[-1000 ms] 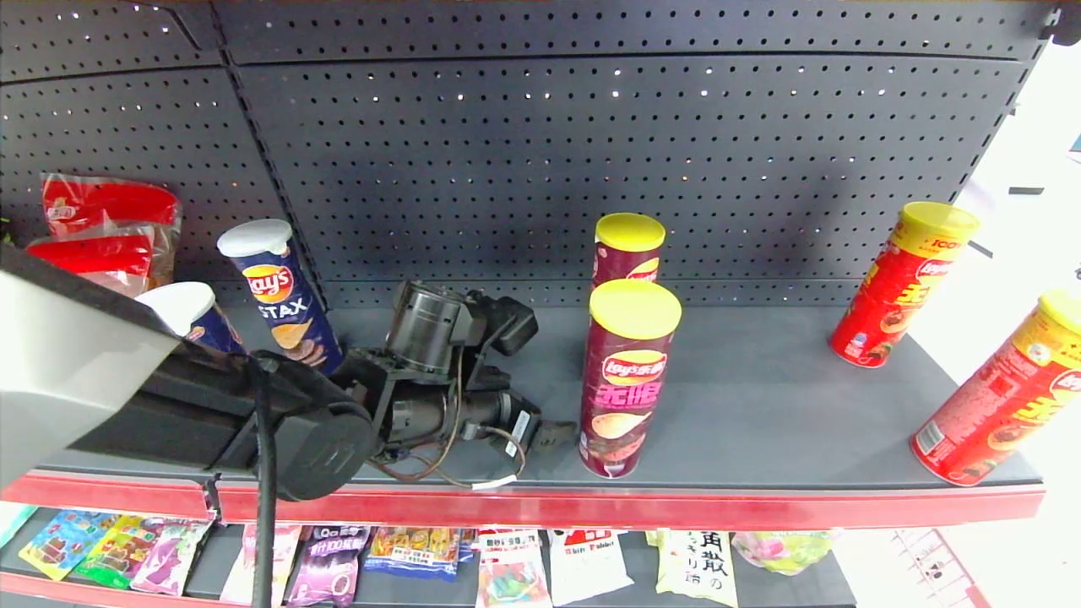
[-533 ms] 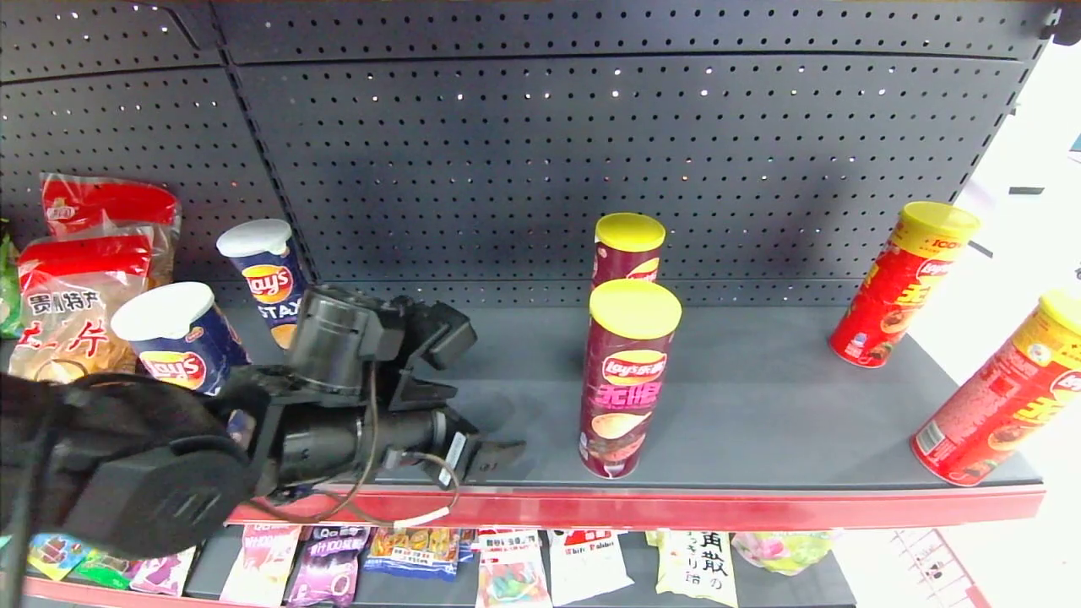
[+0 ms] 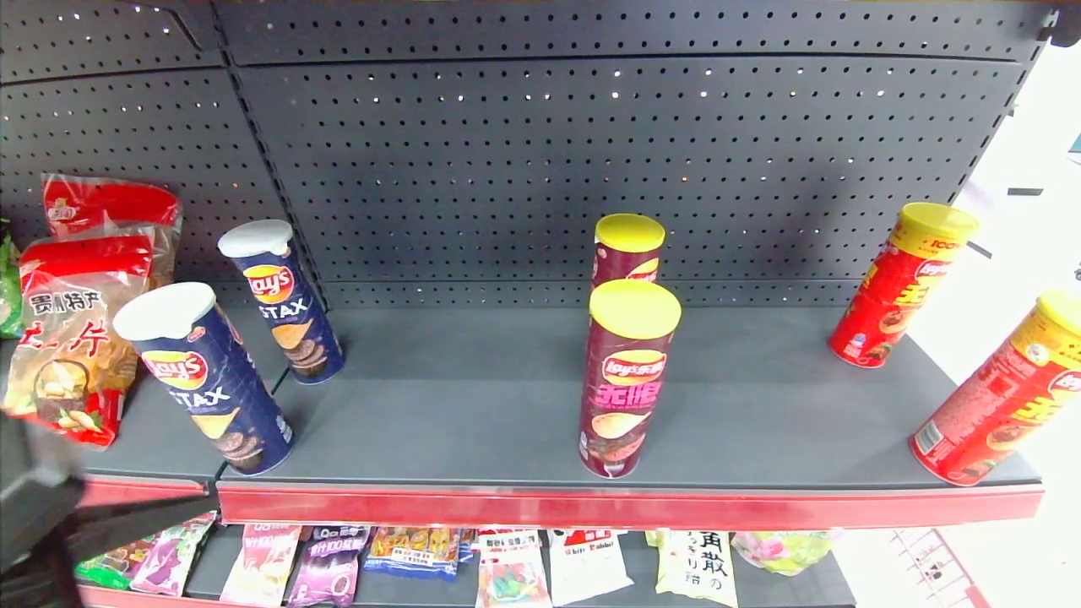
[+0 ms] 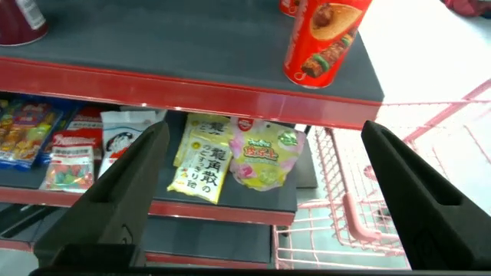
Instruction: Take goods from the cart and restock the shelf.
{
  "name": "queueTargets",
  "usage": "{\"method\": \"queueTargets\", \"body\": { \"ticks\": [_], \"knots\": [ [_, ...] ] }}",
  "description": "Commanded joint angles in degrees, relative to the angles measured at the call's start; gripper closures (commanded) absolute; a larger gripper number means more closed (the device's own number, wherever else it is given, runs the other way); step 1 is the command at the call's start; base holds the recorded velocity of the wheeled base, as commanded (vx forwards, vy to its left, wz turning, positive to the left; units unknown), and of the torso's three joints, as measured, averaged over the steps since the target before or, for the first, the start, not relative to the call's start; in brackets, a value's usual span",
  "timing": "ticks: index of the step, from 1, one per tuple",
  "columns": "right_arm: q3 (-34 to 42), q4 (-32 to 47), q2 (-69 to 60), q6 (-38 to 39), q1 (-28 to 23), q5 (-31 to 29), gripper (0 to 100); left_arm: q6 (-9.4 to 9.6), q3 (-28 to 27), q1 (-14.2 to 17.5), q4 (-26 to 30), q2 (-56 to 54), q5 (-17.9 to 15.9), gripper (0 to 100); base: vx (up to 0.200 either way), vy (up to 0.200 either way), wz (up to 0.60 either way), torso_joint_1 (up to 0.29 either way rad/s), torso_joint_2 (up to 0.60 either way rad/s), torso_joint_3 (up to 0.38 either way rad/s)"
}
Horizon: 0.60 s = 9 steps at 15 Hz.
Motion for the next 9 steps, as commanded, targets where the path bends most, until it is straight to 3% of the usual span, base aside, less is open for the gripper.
{"method": "queueTargets", "body": {
  "ticks": [1,2,3,4,5,8,9],
  "knots": [
    [-3.9,0.7,6.3,0.0,-6.9,0.1,0,-1.99,2.1,6.2,36.4,-46.6,12.4,0,0.000,0.000,0.00,0.000,0.00,0.000],
    [-4.7,0.7,7.9,0.0,-10.8,0.1,0,-6.03,2.1,7.4,41.7,-48.4,16.7,0,0.000,0.000,0.00,0.000,0.00,0.000],
    [-4.2,0.8,7.8,-0.1,-13.2,0.1,0,-10.34,2.1,8.2,42.9,-48.4,20.0,0,0.000,0.000,0.00,0.000,0.00,0.000],
    [-1.0,1.3,4.6,-0.2,-16.3,0.6,0,-17.90,3.6,11.3,41.5,-48.4,23.4,0,0.000,0.000,0.00,0.000,0.00,0.000],
    [-0.3,1.5,3.4,-0.1,-16.0,2.1,0,-20.53,5.1,14.3,40.7,-48.0,23.2,0,0.000,0.000,0.00,0.000,0.00,0.000],
    [0.3,0.8,-0.1,-0.8,-10.6,11.7,0,-20.27,7.5,15.3,35.3,-48.4,21.1,0,0.000,0.000,0.00,0.000,0.00,0.000],
    [0.4,0.7,-3.0,-2.5,-9.1,11.8,0,-20.45,8.7,15.3,29.7,-48.4,19.8,0,0.000,0.000,0.00,0.000,0.00,0.000]
  ]
}}
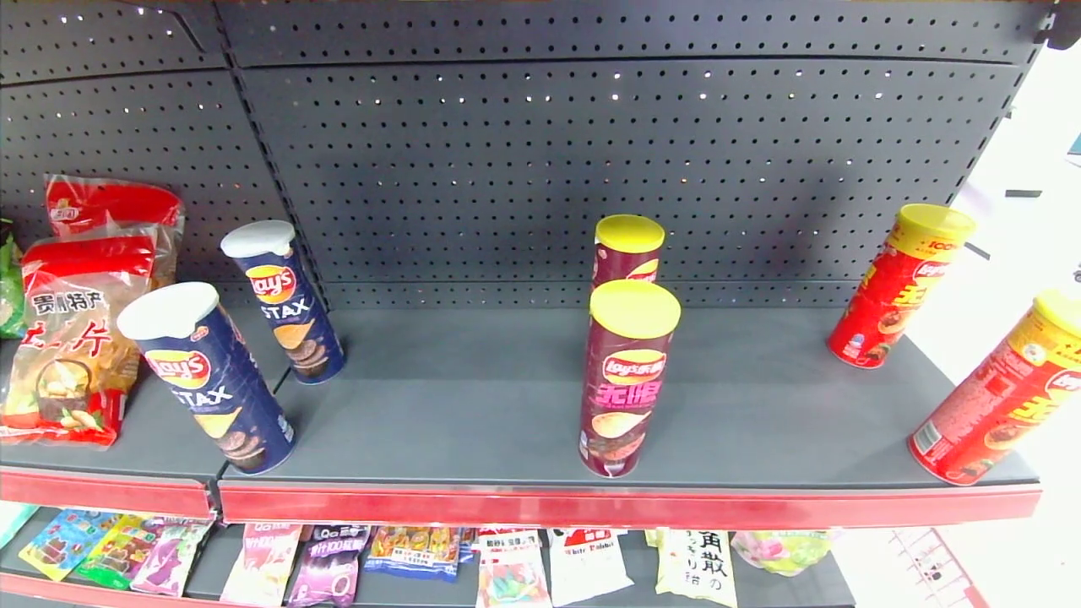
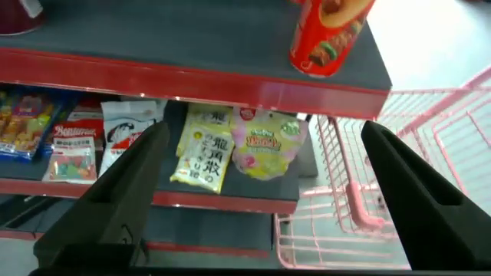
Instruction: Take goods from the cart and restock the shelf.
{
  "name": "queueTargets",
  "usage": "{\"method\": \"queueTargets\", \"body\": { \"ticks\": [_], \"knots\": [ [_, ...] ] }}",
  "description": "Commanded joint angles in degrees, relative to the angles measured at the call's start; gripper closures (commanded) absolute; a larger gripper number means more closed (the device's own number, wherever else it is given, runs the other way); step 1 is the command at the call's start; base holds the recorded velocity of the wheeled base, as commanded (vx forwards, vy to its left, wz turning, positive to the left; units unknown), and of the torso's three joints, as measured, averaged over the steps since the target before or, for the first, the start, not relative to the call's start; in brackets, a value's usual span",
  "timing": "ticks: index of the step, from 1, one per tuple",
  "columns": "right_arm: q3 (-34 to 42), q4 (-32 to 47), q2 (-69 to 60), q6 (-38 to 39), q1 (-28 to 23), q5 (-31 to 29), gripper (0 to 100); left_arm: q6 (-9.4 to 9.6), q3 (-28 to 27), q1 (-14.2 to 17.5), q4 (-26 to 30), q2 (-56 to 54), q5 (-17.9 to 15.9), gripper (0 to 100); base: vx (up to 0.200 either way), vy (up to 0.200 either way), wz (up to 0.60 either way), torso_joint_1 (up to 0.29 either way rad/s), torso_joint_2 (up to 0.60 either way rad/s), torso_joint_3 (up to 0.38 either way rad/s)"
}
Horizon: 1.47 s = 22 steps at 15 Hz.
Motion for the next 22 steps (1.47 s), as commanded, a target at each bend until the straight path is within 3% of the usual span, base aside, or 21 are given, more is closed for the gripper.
{"method": "queueTargets", "body": {
  "ticks": [1,2,3,4,6,7,8,9,12,13,14,15,17,18,19,20,21,22],
  "knots": [
    [0.4,-0.2,-7.3,-0.6,2.0,0.5,0,0.67,6.5,0.6,-12.9,-1.9,-1.0,0,0.000,0.000,0.00,0.000,0.00,0.000],
    [0.8,-0.4,-7.9,2.1,1.8,-1.9,0,5.33,11.3,0.6,-22.3,-1.9,-1.1,0,0.000,0.000,0.00,0.000,0.00,0.000],
    [1.1,-1.2,-7.9,5.9,1.8,-8.4,0,11.48,14.2,0.6,-28.3,-1.9,-1.1,0,0.000,0.000,0.00,0.000,0.00,0.000],
    [1.4,-1.8,-7.9,7.5,1.7,-13.3,0,13.32,15.0,0.6,-30.1,-1.9,-0.7,0,0.000,0.000,0.00,0.000,0.00,0.000],
    [1.6,-2.0,-7.9,6.8,1.8,-11.0,0,13.32,15.0,0.6,-30.2,-1.9,0.3,0,0.000,0.000,0.00,0.000,0.00,0.000],
    [1.8,-2.6,-7.9,5.5,1.8,-6.0,0,12.53,15.1,0.6,-30.3,-1.9,3.3,0,0.000,0.000,0.00,0.000,0.00,0.000],
    [2.6,-4.2,-7.9,4.6,1.8,1.1,0,10.42,15.3,0.6,-30.3,-1.9,5.8,0,0.000,0.000,0.00,0.000,0.00,0.000],
    [3.0,-5.5,-7.9,4.2,1.9,3.3,0,10.25,15.2,0.6,-30.6,-1.9,6.0,0,0.000,0.000,0.00,0.000,0.00,0.000],
    [4.8,-7.6,-7.9,3.8,1.9,1.9,0,9.28,15.7,0.6,-31.7,-1.9,5.9,0,0.000,0.000,0.00,0.000,0.00,0.000],
    [4.8,-6.3,-7.9,5.8,1.9,-2.0,0,10.34,18.6,0.6,-37.6,-1.9,-0.3,0,0.000,0.000,0.00,0.000,0.00,0.000],
    [4.8,-6.2,-7.9,6.7,1.9,-2.1,0,12.80,19.1,0.6,-39.0,-1.9,-5.2,0,0.000,0.000,0.00,0.000,0.00,0.000],
    [4.8,-6.2,-7.9,6.9,1.9,-2.1,0,13.85,19.0,0.4,-38.9,-1.9,-6.6,0,0.000,0.000,0.00,0.000,0.00,0.000],
    [4.8,-6.2,-7.9,6.9,1.9,-2.1,0,14.99,19.0,2.0,-38.9,4.3,-2.2,0,0.000,0.000,0.00,0.000,0.00,0.000],
    [4.8,-6.2,-7.9,6.9,1.9,-2.2,0,14.99,18.8,4.9,-38.7,7.2,1.5,0,0.000,0.000,0.00,0.000,0.00,0.000],
    [4.8,-6.2,-7.9,6.9,1.9,-2.2,0,14.91,18.8,9.9,-38.5,9.6,3.1,0,0.000,0.000,0.00,0.000,0.00,0.000],
    [4.8,-6.2,-7.9,6.9,1.9,-2.2,0,14.99,18.7,12.9,-38.4,10.1,3.2,0,0.000,0.000,0.00,0.000,0.00,0.000],
    [4.8,-6.2,-7.9,7.0,1.9,-2.2,0,14.99,18.6,20.1,-38.3,10.5,3.0,0,0.000,0.000,0.00,0.000,0.00,0.000],
    [4.8,-6.2,-7.9,6.9,1.9,-2.1,0,14.91,18.6,21.7,-38.3,9.5,2.6,0,0.000,0.000,0.00,0.000,0.00,0.000]
  ]
}}
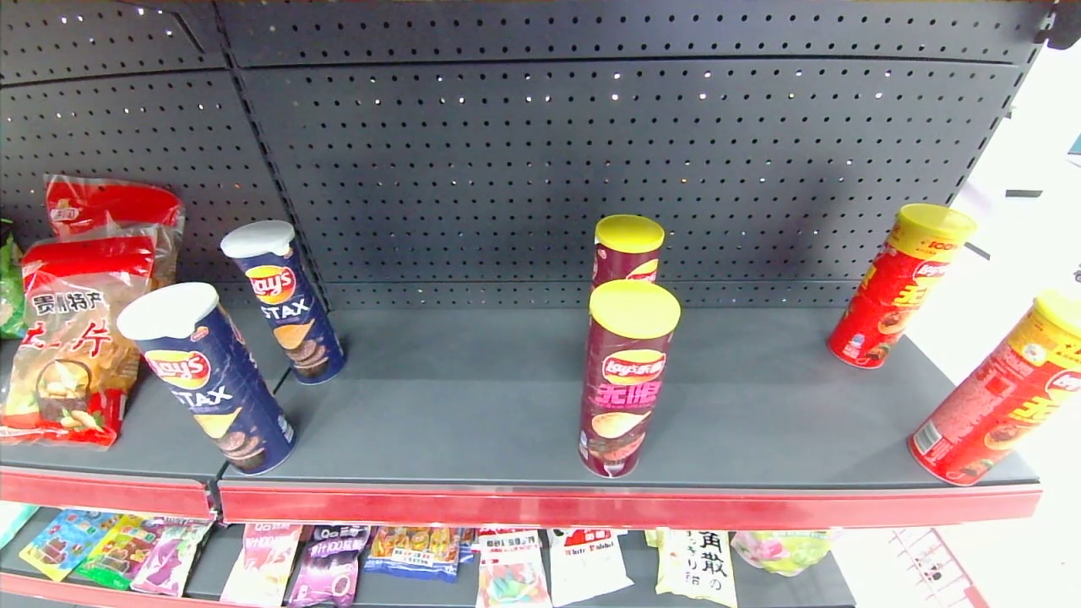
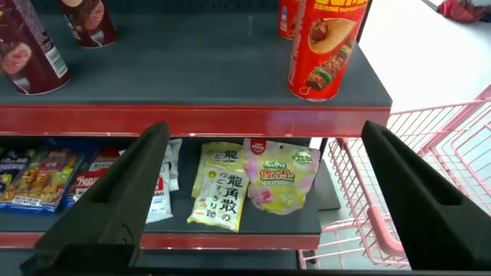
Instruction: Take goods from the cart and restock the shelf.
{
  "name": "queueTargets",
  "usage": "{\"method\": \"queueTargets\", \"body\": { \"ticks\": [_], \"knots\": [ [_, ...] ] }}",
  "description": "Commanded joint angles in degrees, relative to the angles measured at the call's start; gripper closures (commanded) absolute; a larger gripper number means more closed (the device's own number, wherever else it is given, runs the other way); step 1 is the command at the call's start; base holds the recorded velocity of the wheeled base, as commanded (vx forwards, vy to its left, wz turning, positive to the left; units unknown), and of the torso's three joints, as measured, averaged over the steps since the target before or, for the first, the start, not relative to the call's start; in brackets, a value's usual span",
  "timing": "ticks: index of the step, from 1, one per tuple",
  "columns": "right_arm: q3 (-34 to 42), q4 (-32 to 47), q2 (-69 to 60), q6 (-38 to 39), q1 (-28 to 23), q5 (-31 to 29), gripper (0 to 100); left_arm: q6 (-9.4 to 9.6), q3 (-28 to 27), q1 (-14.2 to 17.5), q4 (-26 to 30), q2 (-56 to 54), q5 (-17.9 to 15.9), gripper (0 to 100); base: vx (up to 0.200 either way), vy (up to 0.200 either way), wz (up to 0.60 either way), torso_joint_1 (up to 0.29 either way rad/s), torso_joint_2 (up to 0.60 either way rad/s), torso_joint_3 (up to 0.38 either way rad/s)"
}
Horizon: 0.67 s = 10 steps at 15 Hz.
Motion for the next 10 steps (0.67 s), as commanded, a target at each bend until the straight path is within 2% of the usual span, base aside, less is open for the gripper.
{"method": "queueTargets", "body": {
  "ticks": [1,2,3,4,6,7,8,9,10],
  "knots": [
    [0.0,0.0,-0.1,-0.1,0.0,0.0,0,0.14,0.1,4.4,0.0,-1.6,-3.2,0,0.000,0.000,0.00,0.000,0.00,0.000],
    [0.0,0.0,-0.1,-0.1,0.0,0.0,0,0.40,0.3,1.4,-0.3,-5.6,-8.8,0,0.000,0.000,0.00,0.000,0.00,0.000],
    [0.0,0.0,-0.1,0.0,0.0,0.0,0,0.14,2.2,3.1,-3.9,-8.5,-19.9,0,0.000,0.000,0.00,0.000,0.00,0.000],
    [0.0,0.0,-0.1,-0.1,0.0,0.0,0,-0.92,3.2,3.0,-6.8,-8.9,-21.7,0,0.000,0.000,0.00,0.000,0.00,0.000],
    [0.0,0.0,-0.1,-0.1,0.0,0.0,0,-1.01,2.9,3.0,-6.1,-8.1,-20.6,0,0.000,0.000,0.00,0.000,0.00,0.000],
    [0.0,-0.1,-0.1,-0.1,0.0,0.0,0,-1.18,3.1,3.0,-5.9,-8.9,-18.6,0,0.000,0.000,0.00,0.000,0.00,0.000],
    [0.0,-0.1,-0.1,0.0,0.0,0.0,0,-5.49,3.3,3.0,-6.1,-8.8,-12.4,0,0.000,0.000,0.00,0.000,0.00,0.000],
    [0.0,-0.1,-0.1,-0.1,0.0,0.0,0,-8.04,3.3,3.0,-6.2,-8.9,-7.4,0,0.000,0.000,0.00,0.000,0.00,0.000],
    [0.0,-0.1,-0.1,-0.1,0.0,0.0,0,-7.25,3.3,3.0,-6.2,-8.9,-8.7,0,0.000,0.000,0.00,0.000,0.00,0.000]
  ]
}}
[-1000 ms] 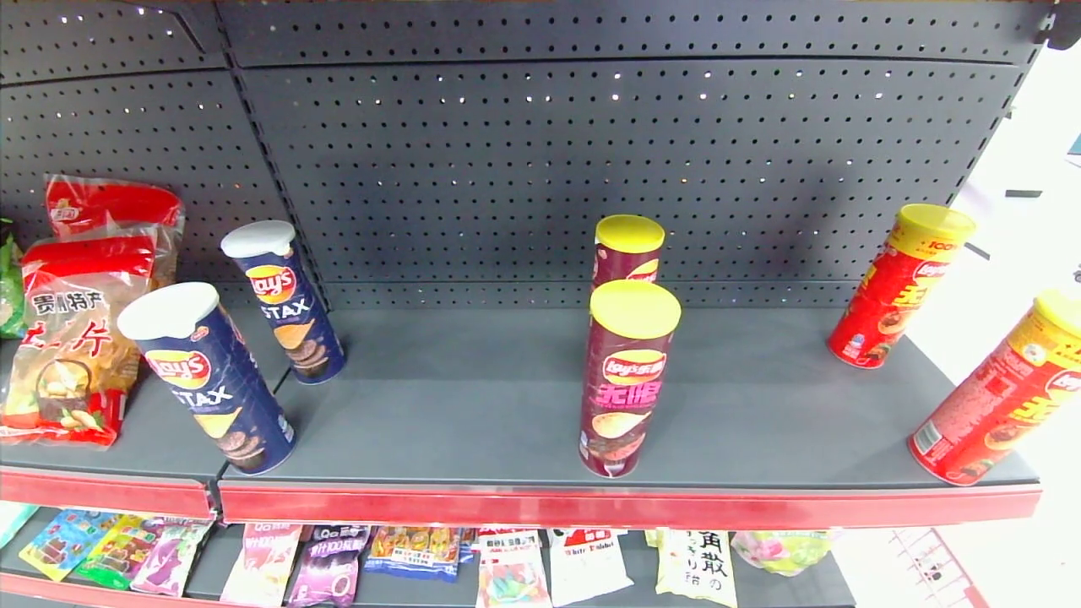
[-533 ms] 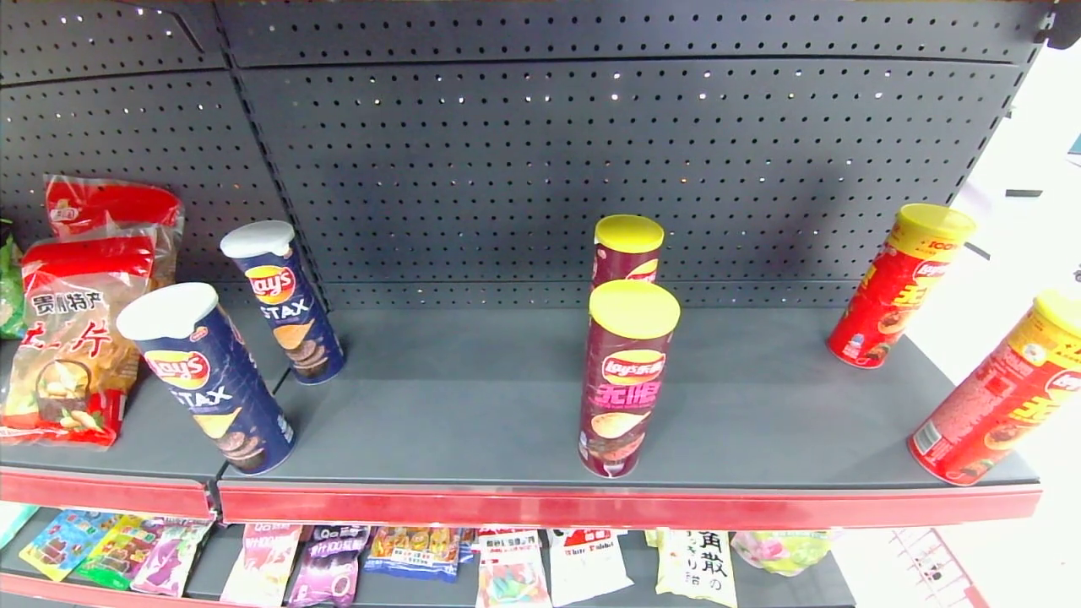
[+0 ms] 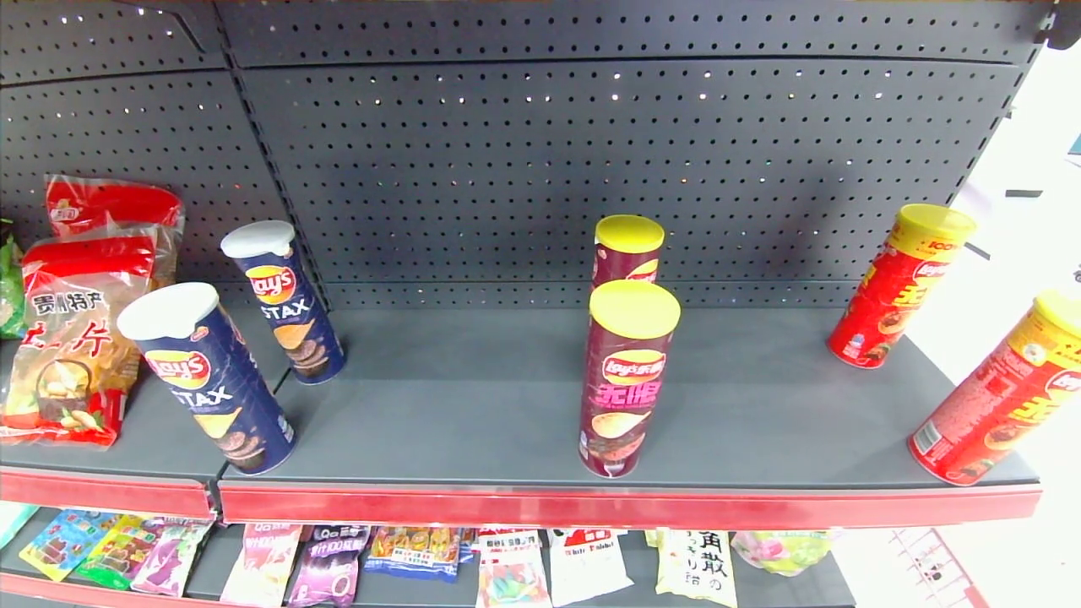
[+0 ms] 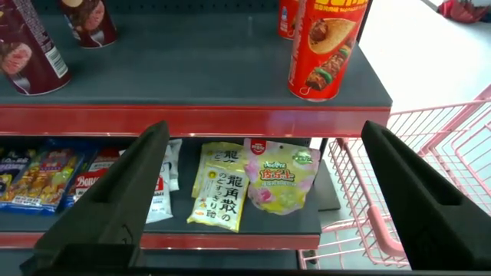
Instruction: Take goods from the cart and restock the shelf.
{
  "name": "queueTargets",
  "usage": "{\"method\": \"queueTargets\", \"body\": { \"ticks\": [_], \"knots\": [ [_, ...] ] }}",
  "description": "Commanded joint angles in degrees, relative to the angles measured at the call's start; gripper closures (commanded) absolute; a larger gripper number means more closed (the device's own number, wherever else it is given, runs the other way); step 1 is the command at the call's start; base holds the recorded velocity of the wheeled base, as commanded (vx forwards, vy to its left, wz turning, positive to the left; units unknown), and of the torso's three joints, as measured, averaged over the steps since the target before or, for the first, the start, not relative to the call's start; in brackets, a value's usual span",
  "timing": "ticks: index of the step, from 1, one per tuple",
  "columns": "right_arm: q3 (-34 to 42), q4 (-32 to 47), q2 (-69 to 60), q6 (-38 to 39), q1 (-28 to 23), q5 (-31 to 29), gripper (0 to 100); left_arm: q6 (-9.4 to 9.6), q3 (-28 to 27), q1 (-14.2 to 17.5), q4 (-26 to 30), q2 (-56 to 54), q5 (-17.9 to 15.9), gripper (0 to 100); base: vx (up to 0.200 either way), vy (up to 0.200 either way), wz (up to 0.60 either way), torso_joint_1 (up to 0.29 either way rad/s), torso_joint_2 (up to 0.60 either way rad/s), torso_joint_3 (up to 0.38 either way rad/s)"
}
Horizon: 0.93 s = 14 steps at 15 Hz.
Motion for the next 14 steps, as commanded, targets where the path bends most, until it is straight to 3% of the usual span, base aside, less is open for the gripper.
{"method": "queueTargets", "body": {
  "ticks": [1,2,3,5,7,14],
  "knots": [
    [0.0,0.0,-0.1,0.0,0.0,0.0,0,2.69,0.2,0.0,-0.2,-0.4,-5.8,0,0.000,0.000,0.00,0.000,0.00,0.000],
    [0.0,0.0,-0.1,0.0,0.0,0.0,0,6.55,0.6,0.0,0.3,-0.4,-13.3,0,0.000,0.000,0.00,0.000,0.00,0.000],
    [0.0,0.0,-0.1,0.0,0.0,0.0,0,8.57,0.6,0.0,0.8,-0.4,-16.0,0,0.000,0.000,0.00,0.000,0.00,0.000],
    [0.0,0.0,-0.1,0.4,0.0,0.0,0,6.20,0.6,0.0,0.9,-0.4,-15.6,0,0.000,0.000,0.00,0.000,0.00,0.000],
    [0.0,0.0,-0.1,0.3,0.0,0.0,0,6.11,0.6,0.0,0.8,-0.4,-13.5,0,0.000,0.000,0.00,0.000,0.00,0.000],
    [0.0,0.0,-0.1,0.4,0.0,-0.5,0,6.73,0.6,0.0,0.8,-0.4,-13.5,0,0.000,0.000,0.00,0.000,0.00,0.000]
  ]
}}
